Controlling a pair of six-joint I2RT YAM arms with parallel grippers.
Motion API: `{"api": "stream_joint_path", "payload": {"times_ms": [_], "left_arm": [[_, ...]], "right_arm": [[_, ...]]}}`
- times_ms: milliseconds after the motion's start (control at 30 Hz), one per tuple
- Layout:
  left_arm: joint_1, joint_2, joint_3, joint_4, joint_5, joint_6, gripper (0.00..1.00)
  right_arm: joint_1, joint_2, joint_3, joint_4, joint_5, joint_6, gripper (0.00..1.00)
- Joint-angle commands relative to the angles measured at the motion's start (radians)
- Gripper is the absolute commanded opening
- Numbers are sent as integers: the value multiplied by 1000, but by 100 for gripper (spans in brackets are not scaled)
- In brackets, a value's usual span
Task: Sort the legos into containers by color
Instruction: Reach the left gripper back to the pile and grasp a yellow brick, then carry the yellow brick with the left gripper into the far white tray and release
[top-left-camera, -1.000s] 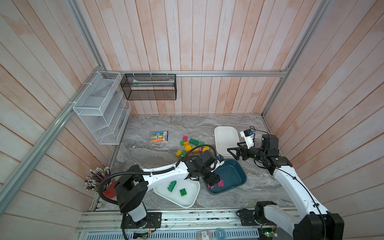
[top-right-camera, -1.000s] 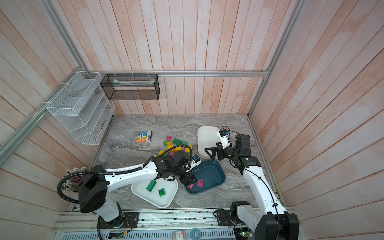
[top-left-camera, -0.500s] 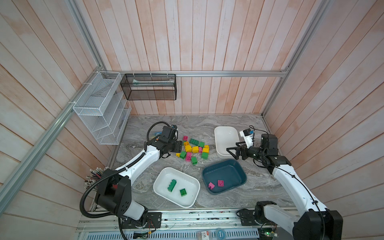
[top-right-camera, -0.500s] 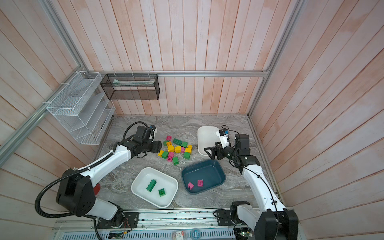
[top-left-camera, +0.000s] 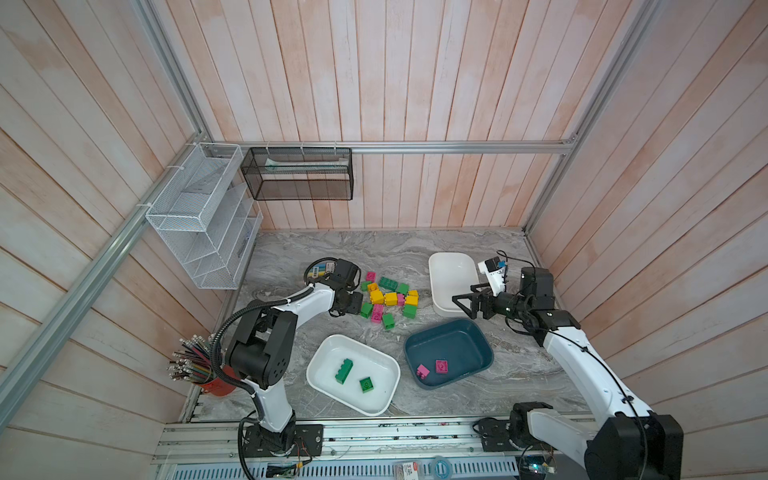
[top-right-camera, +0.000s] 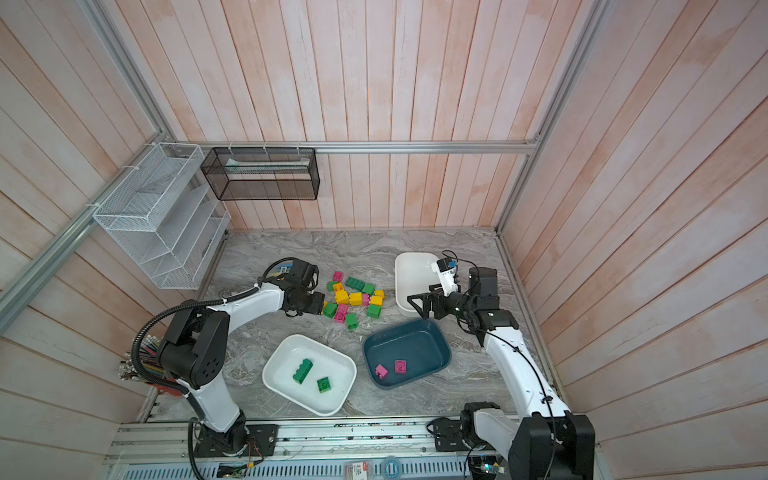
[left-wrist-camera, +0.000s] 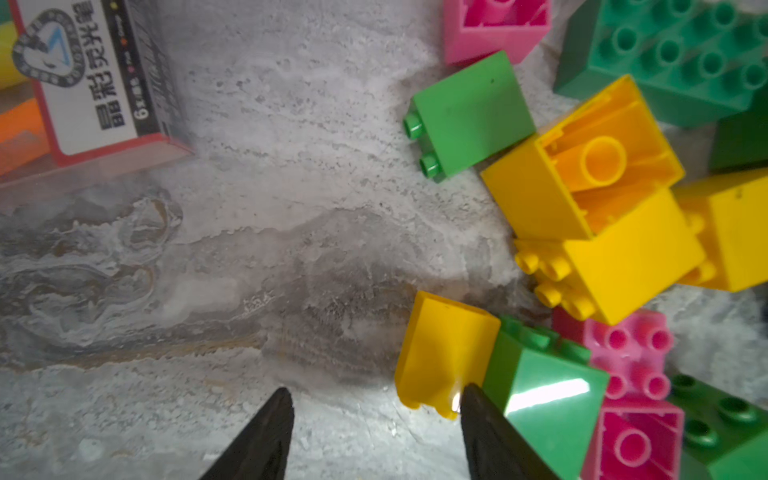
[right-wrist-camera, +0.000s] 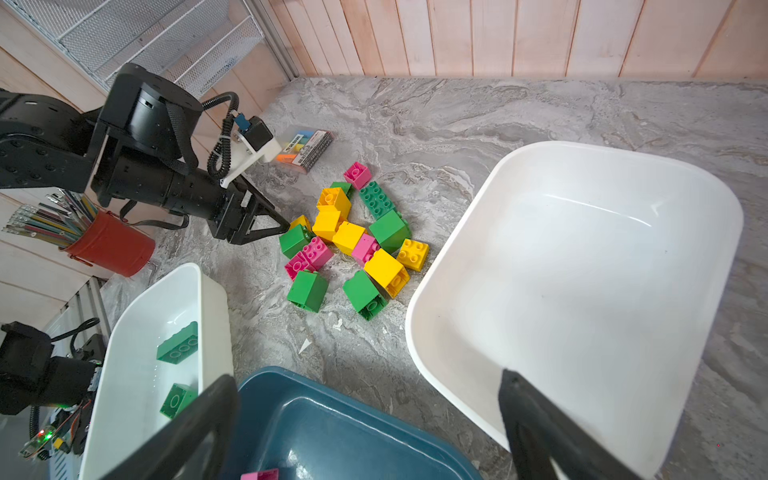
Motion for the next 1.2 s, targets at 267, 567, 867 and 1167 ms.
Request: {"api": "stream_joint_path", "payload": {"times_ms": [267, 567, 867, 1167], "left_arm": [[-5, 46, 29, 21, 82, 49, 66], [-23, 94, 43, 24, 7, 69, 58], [-34, 109, 55, 45, -30, 78, 33], [-35, -87, 78, -27, -5, 57, 31]], "right_arm": [[2, 31, 11, 24, -23, -11, 98], [2, 23, 1, 23, -18, -8, 98], [2, 19, 4, 20, -10, -11, 98], [2, 29, 7, 26, -8, -13, 98]]}}
